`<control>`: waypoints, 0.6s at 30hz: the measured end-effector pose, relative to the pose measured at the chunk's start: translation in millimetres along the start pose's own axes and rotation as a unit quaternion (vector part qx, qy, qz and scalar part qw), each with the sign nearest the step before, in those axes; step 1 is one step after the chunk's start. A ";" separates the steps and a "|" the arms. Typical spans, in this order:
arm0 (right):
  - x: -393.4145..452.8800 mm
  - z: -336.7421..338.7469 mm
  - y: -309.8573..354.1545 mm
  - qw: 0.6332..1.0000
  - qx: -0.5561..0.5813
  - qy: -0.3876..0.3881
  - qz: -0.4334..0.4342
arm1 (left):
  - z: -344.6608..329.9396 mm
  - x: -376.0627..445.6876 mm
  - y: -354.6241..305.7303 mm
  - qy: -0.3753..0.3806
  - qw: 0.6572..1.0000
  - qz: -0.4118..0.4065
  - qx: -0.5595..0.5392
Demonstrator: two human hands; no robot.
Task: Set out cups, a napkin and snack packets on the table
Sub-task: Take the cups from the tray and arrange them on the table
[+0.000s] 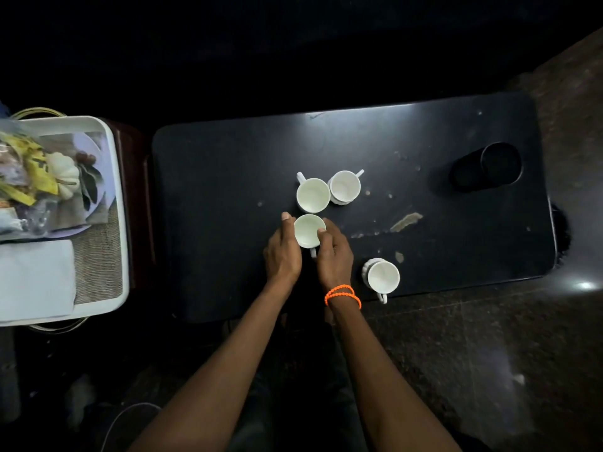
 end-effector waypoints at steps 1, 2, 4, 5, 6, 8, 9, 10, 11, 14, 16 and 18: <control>-2.3 1.1 -0.8 1.000 -0.001 -0.001 0.001 | 0.5 -1.8 2.3 -0.001 1.000 0.004 -0.004; -4.8 2.2 -2.5 1.000 0.003 -0.005 0.000 | 1.6 -5.2 4.3 -0.003 1.000 0.007 -0.005; -12.3 4.2 -7.7 1.000 0.024 -0.014 -0.005 | 4.5 -11.0 9.5 -0.007 1.000 0.008 -0.017; -17.0 5.7 -10.7 0.999 0.031 -0.018 -0.006 | 5.9 -13.4 13.5 -0.010 1.000 0.008 -0.026; -22.4 7.3 -13.5 0.999 0.034 -0.023 -0.005 | 7.4 -16.5 17.7 -0.012 0.999 0.011 -0.032; -33.2 10.7 -20.4 0.999 0.040 -0.031 -0.004 | 9.6 -22.2 27.6 -0.016 0.999 0.016 -0.038; -38.4 12.0 -24.9 0.998 0.044 -0.035 -0.006 | 10.3 -24.4 32.6 -0.017 0.999 0.019 -0.039; -43.2 13.0 -29.5 0.998 0.047 -0.038 -0.010 | 10.7 -26.6 37.3 -0.018 0.999 0.022 -0.038; -47.4 14.3 -33.5 0.998 0.047 -0.042 -0.012 | 10.9 -28.5 41.6 -0.020 0.999 0.022 -0.037; -57.7 17.3 -42.1 0.998 0.043 -0.048 -0.012 | 12.9 -36.0 53.1 -0.036 0.999 0.026 -0.016; -63.1 18.1 -45.0 0.999 0.030 -0.044 -0.006 | 14.7 -40.3 59.9 -0.046 0.999 0.028 0.005; -68.4 18.9 -46.9 0.999 0.022 -0.041 0.001 | 15.4 -42.6 65.3 -0.042 0.999 0.032 0.010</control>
Point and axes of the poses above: each hand's wrist, its own x-axis towards the middle knuckle, its own z-axis out of the back of the hand, y = z × x, the point moved 10 cm from there along x, towards the middle knuckle, and after that the axes turned 10 degrees about x, right-handed, at the moved point
